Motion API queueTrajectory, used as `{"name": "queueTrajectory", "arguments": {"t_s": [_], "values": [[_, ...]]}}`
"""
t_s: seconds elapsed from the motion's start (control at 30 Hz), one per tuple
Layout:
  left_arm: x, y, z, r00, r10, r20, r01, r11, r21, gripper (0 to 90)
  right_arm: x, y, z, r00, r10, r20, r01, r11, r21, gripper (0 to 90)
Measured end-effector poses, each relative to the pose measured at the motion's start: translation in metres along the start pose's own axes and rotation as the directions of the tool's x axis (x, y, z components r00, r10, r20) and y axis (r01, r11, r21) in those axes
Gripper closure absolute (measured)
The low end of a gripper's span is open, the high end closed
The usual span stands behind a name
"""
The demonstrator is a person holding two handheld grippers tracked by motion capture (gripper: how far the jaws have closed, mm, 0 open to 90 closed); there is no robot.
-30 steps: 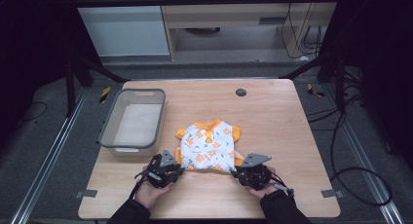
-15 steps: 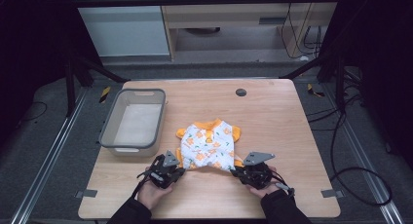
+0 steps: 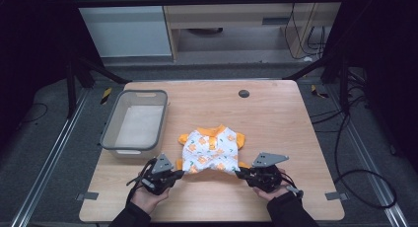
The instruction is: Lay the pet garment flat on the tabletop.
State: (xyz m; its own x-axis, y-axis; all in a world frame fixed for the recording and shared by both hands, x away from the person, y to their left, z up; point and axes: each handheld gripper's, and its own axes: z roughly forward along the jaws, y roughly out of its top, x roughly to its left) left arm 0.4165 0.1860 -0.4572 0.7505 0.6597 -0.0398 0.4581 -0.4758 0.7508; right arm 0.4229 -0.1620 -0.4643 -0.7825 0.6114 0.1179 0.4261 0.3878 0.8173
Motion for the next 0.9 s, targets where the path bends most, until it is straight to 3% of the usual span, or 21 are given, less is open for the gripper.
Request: {"name": "queueTrajectory", "arguments": {"t_s": [0.1,0.2,0.3,0.37,0.4,0.47,0.53,0.63,0.8,0.9], "values": [[-0.004,0.001,-0.012,0.9999,0.001,0.010,-0.001,0.9993,-0.036,90.0,0.004,0.004,-0.006,0.9998,-0.004,-0.020,0.004,1.000,-0.015,79.8],[-0.007,0.005,-0.027,0.9998,-0.005,0.021,0.007,0.9971,-0.076,90.0,0.008,0.009,-0.013,0.9988,0.021,-0.044,-0.023,0.999,-0.034,79.7],[-0.008,0.013,-0.034,0.9999,0.001,0.015,0.000,0.9961,-0.089,90.0,0.010,0.019,-0.021,0.9978,0.035,-0.055,-0.038,0.998,-0.050,79.6],[-0.001,0.022,-0.032,0.9999,-0.017,0.001,0.017,0.9965,-0.082,90.0,0.005,0.029,-0.023,0.9961,0.073,-0.050,-0.075,0.996,-0.050,79.5],[0.002,0.024,-0.030,0.9996,-0.028,-0.006,0.027,0.9965,-0.079,90.0,0.000,0.035,-0.020,0.9933,0.108,-0.042,-0.109,0.993,-0.040,79.2],[0.012,0.030,-0.021,0.9986,-0.044,-0.027,0.043,0.9975,-0.055,90.0,-0.008,0.041,-0.014,0.9910,0.132,-0.020,-0.133,0.990,-0.035,79.0],[0.024,0.035,-0.007,0.9950,-0.061,-0.079,0.058,0.9979,-0.029,90.0,-0.022,0.046,-0.001,0.9845,0.172,0.033,-0.172,0.985,-0.019,78.3],[0.040,0.036,0.014,0.9899,-0.096,-0.104,0.094,0.9952,-0.026,90.0,-0.037,0.046,0.021,0.9772,0.194,0.087,-0.195,0.981,0.001,77.9],[0.048,0.031,0.035,0.9786,-0.134,-0.156,0.133,0.9910,-0.011,88.8,-0.048,0.035,0.048,0.9711,0.165,0.173,-0.160,0.986,-0.040,73.4],[0.048,0.030,0.030,0.9727,-0.147,-0.180,0.140,0.9888,-0.052,76.4,-0.046,0.035,0.047,0.9700,0.153,0.189,-0.144,0.988,-0.061,70.1]]}}
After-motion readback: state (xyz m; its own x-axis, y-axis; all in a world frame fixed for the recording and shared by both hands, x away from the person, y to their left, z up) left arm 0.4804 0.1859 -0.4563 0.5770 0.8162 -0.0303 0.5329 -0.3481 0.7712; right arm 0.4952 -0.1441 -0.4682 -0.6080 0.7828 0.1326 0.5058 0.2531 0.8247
